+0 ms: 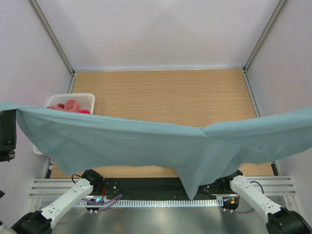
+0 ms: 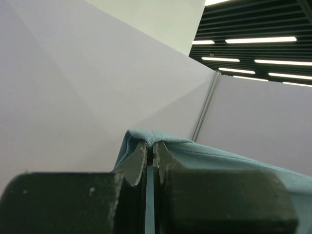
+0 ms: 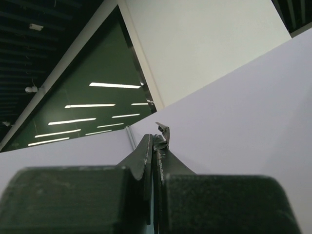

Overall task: Fold and stack the t-shirts
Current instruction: Flatten the tshirt out

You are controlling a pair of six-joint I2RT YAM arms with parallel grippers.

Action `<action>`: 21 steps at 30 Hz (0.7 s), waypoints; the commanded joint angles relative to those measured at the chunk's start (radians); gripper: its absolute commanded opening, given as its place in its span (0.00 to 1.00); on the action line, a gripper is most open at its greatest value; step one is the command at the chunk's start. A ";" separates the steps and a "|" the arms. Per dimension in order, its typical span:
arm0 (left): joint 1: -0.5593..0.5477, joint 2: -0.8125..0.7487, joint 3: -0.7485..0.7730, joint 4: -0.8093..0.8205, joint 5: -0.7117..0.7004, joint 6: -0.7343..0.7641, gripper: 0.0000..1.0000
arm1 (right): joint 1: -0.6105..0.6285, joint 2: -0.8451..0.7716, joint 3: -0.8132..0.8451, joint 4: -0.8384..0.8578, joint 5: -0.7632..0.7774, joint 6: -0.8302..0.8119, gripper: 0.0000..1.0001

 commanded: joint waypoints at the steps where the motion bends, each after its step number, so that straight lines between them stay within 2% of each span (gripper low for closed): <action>1: 0.002 0.061 -0.086 0.135 -0.012 0.028 0.00 | -0.005 0.032 -0.100 0.108 0.044 -0.014 0.01; 5: 0.002 0.111 -0.220 0.258 -0.050 0.066 0.00 | -0.005 0.052 -0.234 0.186 0.113 -0.094 0.01; 9: 0.002 0.240 -0.335 0.377 -0.137 0.137 0.00 | -0.004 0.120 -0.387 0.275 0.228 -0.233 0.01; 13: 0.005 0.453 -0.413 0.494 -0.190 0.173 0.00 | -0.002 0.196 -0.588 0.419 0.363 -0.376 0.01; 16: 0.061 0.588 -0.412 0.525 -0.205 0.151 0.00 | -0.005 0.267 -0.704 0.542 0.419 -0.441 0.01; 18: 0.115 0.726 -0.391 0.527 -0.120 0.071 0.00 | -0.014 0.369 -0.732 0.587 0.449 -0.499 0.01; 21: 0.192 0.921 -0.326 0.496 -0.073 0.034 0.00 | -0.077 0.530 -0.733 0.628 0.443 -0.528 0.01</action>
